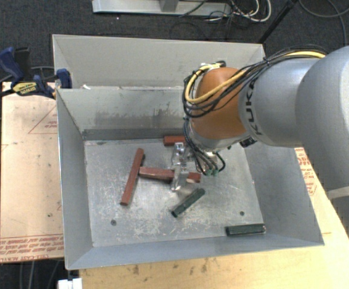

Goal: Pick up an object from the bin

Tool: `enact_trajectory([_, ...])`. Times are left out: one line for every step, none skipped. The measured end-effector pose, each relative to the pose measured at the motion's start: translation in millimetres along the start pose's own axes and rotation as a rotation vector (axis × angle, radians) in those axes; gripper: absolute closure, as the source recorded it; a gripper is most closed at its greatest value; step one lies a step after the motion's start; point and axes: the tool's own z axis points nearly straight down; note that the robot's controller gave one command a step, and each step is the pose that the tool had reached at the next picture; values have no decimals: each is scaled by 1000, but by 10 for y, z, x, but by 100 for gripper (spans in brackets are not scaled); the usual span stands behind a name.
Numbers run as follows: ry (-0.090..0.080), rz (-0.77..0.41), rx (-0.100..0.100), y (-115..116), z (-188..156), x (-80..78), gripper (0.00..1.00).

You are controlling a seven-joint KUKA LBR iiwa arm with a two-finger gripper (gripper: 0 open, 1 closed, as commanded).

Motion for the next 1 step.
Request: enact_trajectory([0, 1, 0, 0, 0, 0, 100])
